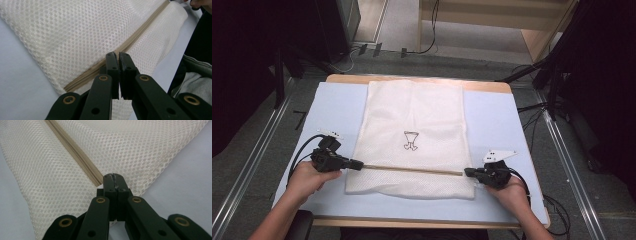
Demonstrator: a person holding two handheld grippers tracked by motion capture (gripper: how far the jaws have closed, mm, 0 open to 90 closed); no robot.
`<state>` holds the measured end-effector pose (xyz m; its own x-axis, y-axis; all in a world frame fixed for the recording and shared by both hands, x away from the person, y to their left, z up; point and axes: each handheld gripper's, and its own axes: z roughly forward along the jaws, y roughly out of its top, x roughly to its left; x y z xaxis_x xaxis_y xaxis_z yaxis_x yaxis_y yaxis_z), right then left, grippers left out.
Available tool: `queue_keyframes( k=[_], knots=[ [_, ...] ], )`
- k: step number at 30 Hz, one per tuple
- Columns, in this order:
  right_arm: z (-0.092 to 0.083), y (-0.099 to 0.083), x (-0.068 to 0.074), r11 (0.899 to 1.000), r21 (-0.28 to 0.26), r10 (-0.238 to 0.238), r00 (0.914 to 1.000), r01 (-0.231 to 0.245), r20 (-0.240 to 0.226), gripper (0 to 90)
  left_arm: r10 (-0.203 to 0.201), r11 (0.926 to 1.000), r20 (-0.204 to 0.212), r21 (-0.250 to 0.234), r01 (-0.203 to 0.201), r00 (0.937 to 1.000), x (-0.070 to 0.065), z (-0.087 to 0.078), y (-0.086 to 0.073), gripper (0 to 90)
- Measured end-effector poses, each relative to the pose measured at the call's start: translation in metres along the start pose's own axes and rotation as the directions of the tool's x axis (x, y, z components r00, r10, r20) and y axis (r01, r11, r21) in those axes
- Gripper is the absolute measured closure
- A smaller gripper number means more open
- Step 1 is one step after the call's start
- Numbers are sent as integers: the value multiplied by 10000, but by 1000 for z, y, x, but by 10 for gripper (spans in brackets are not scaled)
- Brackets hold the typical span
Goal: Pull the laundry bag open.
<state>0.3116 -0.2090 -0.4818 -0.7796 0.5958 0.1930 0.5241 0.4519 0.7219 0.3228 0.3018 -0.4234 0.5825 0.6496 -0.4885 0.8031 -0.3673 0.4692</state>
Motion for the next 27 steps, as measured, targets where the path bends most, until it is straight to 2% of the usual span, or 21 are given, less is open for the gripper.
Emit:
queue_keyframes(
  k=[2, 5, 8, 11, 15, 19, 22, 27],
  knots=[
    [0, 0, 0, 10000, -6, -7, 10000, 7, 6, 900, -6, 10000, -168, -86, 5, 9999, 3, -4, -3, 892],
    [0, 0, 0, 10000, 6, 9, 10000, -9, -2, 900, -266, 9995, -467, -172, 259, 9986, 11, -13, -10, 891],
    [0, 0, -1, 10000, -18, 7, 10000, -7, -23, 900, -546, 9982, -573, -295, 530, 9969, 20, -21, -19, 891],
    [0, 0, -1, 10000, 7, 36, 10000, -36, -31, 900, -601, 9970, -460, -524, 577, 9971, 25, -28, -26, 891],
    [0, 0, 0, 10000, 6, 46, 10000, -46, -22, 900, -569, 9972, -657, -528, 535, 9962, 25, -29, -28, 891],
    [0, 0, -1, 10000, -6, 38, 10000, -38, -40, 900, -621, 9966, -646, -584, 584, 9960, 28, -30, -29, 891],
    [0, 0, -1, 10000, 7, 65, 10000, -65, -55, 900, -486, 9969, -892, -659, 428, 9948, 25, -32, -28, 892],
    [0, 1, -1, 10000, 61, 67, 10000, -67, -52, 900, -669, 9961, -909, -629, 613, 9936, 24, -27, -29, 888]
  ],
)
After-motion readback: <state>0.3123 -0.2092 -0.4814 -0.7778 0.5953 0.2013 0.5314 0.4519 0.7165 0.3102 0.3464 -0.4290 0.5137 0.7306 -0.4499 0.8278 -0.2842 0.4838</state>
